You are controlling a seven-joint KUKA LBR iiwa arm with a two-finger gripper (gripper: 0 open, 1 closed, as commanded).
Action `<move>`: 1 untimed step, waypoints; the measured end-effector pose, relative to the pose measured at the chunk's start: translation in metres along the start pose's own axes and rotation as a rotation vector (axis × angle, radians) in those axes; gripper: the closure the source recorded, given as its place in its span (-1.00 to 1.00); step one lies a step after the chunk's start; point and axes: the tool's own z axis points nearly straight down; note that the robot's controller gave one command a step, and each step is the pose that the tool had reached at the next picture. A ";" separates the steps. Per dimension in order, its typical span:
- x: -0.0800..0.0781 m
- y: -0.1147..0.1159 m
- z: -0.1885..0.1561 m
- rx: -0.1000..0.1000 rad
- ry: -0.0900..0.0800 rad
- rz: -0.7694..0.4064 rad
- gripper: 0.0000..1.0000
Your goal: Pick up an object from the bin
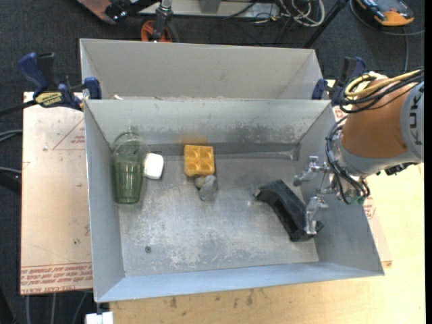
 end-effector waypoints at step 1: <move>0.020 0.020 0.028 0.002 -0.012 -0.015 1.00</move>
Offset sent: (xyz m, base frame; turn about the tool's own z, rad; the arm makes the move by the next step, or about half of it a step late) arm 0.0000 0.0000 0.0000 0.0000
